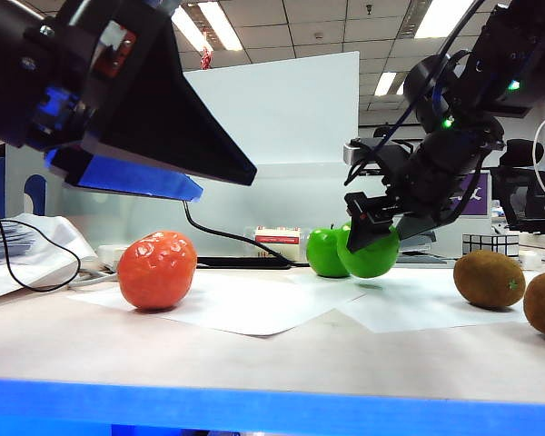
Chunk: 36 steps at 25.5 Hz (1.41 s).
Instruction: Put the same fruits together.
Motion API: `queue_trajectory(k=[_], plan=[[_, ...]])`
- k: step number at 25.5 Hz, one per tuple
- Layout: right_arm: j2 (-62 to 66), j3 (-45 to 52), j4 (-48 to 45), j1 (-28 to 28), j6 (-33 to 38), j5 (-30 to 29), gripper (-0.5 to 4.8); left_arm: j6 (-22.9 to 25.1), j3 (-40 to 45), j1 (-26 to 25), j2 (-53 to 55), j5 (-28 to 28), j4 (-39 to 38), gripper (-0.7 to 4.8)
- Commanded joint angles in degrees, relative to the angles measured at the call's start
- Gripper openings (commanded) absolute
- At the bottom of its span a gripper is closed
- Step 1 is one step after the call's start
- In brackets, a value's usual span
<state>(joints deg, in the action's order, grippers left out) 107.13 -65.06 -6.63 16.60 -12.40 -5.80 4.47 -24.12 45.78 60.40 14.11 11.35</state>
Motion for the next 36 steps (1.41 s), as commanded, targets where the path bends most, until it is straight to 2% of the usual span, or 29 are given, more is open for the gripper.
queue_trajectory(k=[1, 6, 8, 11, 12, 14, 16, 18, 19, 31, 36], plan=[[0.39, -0.33, -0.96, -0.04, -0.07, -0.09, -0.05, 0.02, -0.20, -0.02, -0.15, 0.20, 0.72, 4.79], [0.76, -0.31, -0.87, -0.04, -0.02, -0.07, -0.04, 0.00, -0.20, -0.02, -0.15, 0.24, 0.68, 4.79], [0.76, -0.33, -0.98, -0.04, -0.02, -0.09, 0.28, 0.00, -0.20, -0.02, -0.15, 0.24, 0.68, 4.79], [0.76, -0.33, -0.94, -0.04, 0.02, -0.11, 2.05, 0.00, -0.20, -0.02, -0.15, 0.24, 0.70, 4.79], [0.76, -0.33, -0.94, -0.04, 0.02, -0.15, 2.31, -0.02, -0.20, -0.02, -0.15, 0.22, 0.68, 4.79], [0.76, -0.33, -0.98, -0.04, 0.02, -0.15, 2.41, 0.00, -0.20, -0.02, -0.15, 0.24, 0.68, 4.79], [0.76, -0.33, -1.14, -0.04, 0.07, -0.15, 2.88, 0.00, -0.20, -0.02, -0.15, 0.24, 0.70, 4.79], [0.76, -0.33, -1.42, -0.04, 0.24, -0.13, 3.95, 0.00, -0.20, -0.02, -0.15, 0.24, 0.70, 4.79], [0.76, -0.33, -1.77, -0.04, 0.44, -0.11, 4.74, 0.00, -0.20, -0.02, -0.15, 0.24, 0.70, 4.79], [0.50, -1.05, -2.40, -0.04, 6.56, -0.09, 4.79, -0.02, -0.20, -0.02, -0.15, 0.22, 0.76, 4.79], [-3.67, -1.07, -2.67, -0.04, 7.91, 0.04, 4.79, 0.00, -0.20, -0.04, -0.15, 0.20, 0.83, 4.79]])
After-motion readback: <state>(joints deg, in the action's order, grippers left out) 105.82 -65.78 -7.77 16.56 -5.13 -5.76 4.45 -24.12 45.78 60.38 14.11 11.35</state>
